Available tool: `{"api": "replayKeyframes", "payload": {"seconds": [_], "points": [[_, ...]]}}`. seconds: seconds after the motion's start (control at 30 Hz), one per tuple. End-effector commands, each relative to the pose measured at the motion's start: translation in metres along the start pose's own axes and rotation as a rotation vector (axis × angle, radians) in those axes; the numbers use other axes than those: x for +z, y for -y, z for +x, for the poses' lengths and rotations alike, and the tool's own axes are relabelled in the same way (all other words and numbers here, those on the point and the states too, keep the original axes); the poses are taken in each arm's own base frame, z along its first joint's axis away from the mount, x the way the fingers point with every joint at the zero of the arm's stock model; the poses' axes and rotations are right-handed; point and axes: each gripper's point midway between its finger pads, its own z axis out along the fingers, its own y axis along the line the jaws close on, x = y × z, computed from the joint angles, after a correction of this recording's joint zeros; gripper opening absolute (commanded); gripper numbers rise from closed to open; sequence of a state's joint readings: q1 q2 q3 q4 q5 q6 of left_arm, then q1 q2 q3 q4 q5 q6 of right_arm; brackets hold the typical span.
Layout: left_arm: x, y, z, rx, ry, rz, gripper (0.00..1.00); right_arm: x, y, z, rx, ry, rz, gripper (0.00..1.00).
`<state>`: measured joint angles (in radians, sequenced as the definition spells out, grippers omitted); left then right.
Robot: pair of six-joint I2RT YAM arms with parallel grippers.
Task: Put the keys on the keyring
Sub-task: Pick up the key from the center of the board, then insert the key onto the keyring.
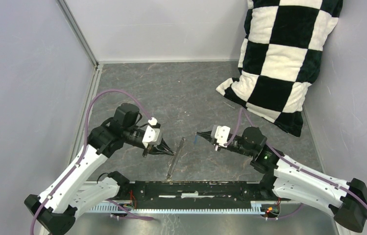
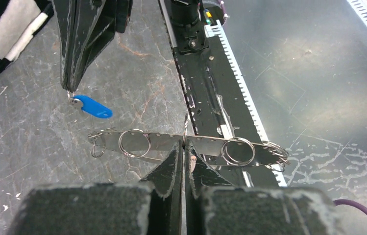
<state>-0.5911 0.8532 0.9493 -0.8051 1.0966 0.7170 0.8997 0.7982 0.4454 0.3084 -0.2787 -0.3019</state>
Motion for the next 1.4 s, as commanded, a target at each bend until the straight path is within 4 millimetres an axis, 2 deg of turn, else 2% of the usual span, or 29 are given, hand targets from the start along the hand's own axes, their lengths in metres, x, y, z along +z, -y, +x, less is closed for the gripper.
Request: {"api": "replayKeyframes", "payload": {"seconds": [0.0,0.17,0.4,0.6,0.73,1.1,1.37], "points": [[0.004,0.002,-0.019,-0.029,0.073,0.053,0.02,0.004,-0.004,-0.064,-0.142,0.145,-0.086,0.0],[0.005,0.003,-0.023,-0.03,0.09,0.077,0.02,0.005,-0.009,-0.094,-0.215,0.215,-0.143,0.0],[0.006,-0.001,-0.039,-0.052,0.147,0.071,0.02,0.002,-0.024,-0.113,-0.238,0.294,-0.228,0.0],[0.005,-0.006,-0.063,-0.107,0.23,0.063,0.02,-0.005,-0.027,-0.127,-0.249,0.361,-0.233,0.0],[0.006,-0.007,-0.067,-0.13,0.234,0.073,0.02,-0.011,-0.028,-0.138,-0.254,0.407,-0.233,0.0],[0.005,-0.018,-0.081,-0.147,0.267,0.034,0.02,-0.015,-0.034,-0.148,-0.252,0.45,-0.261,0.0],[0.004,-0.019,-0.079,-0.116,0.26,0.023,0.02,-0.013,-0.037,-0.155,-0.22,0.482,-0.284,0.0]]}}
